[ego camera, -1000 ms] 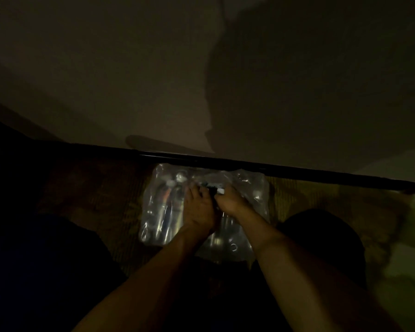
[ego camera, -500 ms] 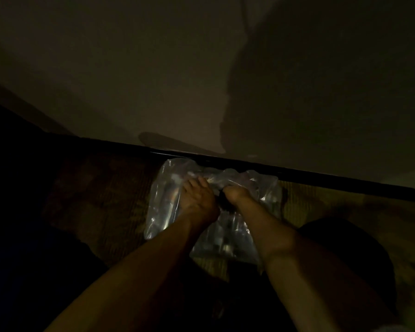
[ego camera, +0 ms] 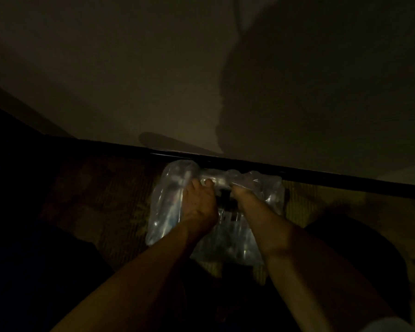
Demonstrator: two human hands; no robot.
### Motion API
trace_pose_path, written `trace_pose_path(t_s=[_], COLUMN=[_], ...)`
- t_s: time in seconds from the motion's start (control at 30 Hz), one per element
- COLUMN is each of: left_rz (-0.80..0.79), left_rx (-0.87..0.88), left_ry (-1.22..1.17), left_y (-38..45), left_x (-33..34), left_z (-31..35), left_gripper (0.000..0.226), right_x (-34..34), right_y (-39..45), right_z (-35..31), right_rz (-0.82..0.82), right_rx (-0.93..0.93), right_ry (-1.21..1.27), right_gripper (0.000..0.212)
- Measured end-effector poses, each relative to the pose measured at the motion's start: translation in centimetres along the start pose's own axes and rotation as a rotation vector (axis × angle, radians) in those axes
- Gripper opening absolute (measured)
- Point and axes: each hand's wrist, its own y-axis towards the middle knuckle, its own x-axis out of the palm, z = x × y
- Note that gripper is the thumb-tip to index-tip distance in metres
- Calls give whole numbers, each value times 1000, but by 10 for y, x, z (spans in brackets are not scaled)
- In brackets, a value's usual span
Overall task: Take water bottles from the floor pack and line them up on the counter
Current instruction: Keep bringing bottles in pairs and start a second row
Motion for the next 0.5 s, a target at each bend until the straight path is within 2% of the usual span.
trace_pose_path(t_s=[0.07, 0.37, 0.5], left_rz=[-31, -6, -30], left_rx=[38, 185, 201], left_ry=[-36, -131, -164], left_y=[-4, -14, -16], left_x=[2, -3, -5], left_z=[-2, -12, -14], left_gripper=[60, 49, 50], right_x=[1, 3, 1], right_y=[-3, -2, 14], right_z=[-3, -9, -6], right_rz=[-42, 48, 55], right_rx=[-3, -82, -47], right_ry=[9, 54, 11], right_gripper=[36, 29, 42])
